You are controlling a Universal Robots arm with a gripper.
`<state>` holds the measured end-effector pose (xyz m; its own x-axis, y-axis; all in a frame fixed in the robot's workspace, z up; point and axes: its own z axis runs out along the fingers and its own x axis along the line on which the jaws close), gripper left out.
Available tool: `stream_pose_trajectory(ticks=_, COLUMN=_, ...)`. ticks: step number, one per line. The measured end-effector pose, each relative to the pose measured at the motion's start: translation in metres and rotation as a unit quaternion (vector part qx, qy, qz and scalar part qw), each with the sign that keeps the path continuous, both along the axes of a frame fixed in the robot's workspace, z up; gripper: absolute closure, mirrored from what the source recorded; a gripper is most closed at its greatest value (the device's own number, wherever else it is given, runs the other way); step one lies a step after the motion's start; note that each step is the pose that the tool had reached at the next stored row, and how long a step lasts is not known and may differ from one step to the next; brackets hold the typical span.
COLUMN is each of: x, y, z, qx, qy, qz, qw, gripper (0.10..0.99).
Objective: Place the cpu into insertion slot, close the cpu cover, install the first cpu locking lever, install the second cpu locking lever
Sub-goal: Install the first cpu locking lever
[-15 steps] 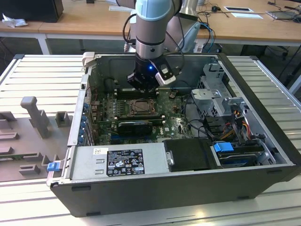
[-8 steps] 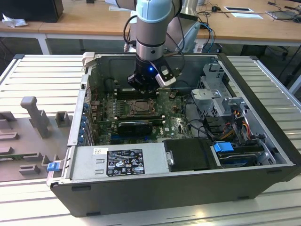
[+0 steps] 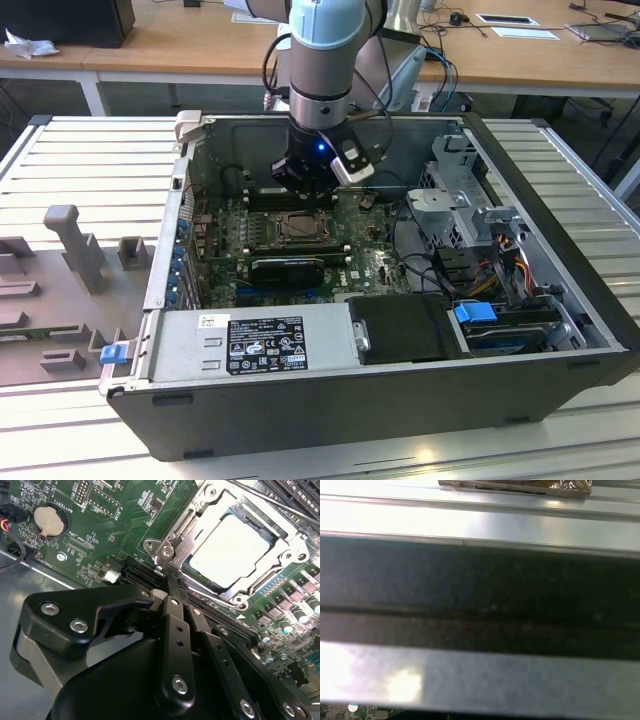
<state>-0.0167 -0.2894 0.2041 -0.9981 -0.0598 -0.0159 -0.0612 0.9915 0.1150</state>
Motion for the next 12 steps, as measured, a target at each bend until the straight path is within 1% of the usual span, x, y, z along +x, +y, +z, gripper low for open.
stream_pose_trajectory(ticks=3, x=0.0, y=0.0, z=0.0021, qx=0.0001, qy=0.0, qz=0.0, qw=1.0, gripper=0.98)
stream_pose_trajectory(ticks=5, x=0.0, y=0.0, z=0.002, qx=-0.0001, qy=0.0, qz=0.0, qw=1.0, gripper=0.98)
stream_pose_trajectory(ticks=12, x=0.0, y=-0.0001, z=0.0007, qx=-0.0043, qy=0.0001, qz=0.0, qw=1.0, gripper=0.98)
